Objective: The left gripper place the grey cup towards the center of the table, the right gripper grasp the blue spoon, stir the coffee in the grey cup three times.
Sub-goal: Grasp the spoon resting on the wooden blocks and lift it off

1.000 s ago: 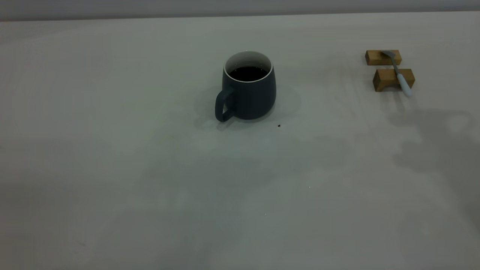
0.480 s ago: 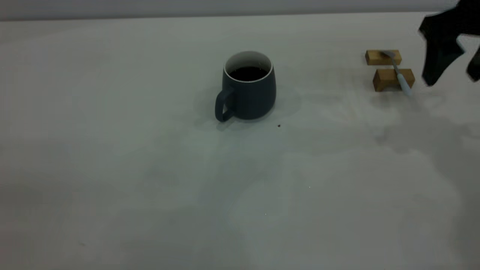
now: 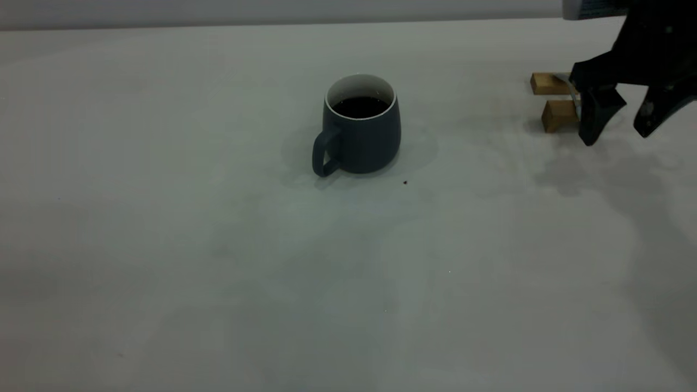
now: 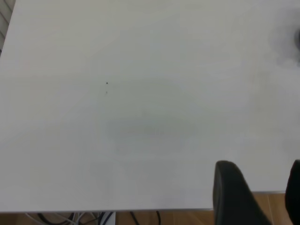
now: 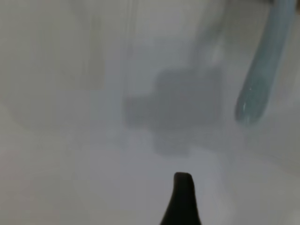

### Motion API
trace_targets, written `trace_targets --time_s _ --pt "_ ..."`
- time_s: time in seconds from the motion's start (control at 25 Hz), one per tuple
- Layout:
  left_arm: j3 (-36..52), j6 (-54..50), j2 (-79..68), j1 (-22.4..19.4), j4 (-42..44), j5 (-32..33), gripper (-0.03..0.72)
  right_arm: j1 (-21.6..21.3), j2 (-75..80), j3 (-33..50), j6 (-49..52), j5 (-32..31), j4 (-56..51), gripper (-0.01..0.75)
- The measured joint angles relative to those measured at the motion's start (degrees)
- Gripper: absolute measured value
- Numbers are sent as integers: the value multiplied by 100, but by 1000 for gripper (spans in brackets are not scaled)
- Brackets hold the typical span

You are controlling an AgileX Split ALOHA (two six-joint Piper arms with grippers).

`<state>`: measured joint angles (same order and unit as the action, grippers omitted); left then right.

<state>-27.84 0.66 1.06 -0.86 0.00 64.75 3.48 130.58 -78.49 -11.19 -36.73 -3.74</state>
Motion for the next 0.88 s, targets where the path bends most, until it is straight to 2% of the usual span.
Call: trace_targets --time_s 0.36,0.88 --pt "0 0 0 0 0 0 355 0 714 -842 -132 -276 78 699" --pt "0 0 0 0 0 0 355 0 1050 -1181 -134 -263 250 665"
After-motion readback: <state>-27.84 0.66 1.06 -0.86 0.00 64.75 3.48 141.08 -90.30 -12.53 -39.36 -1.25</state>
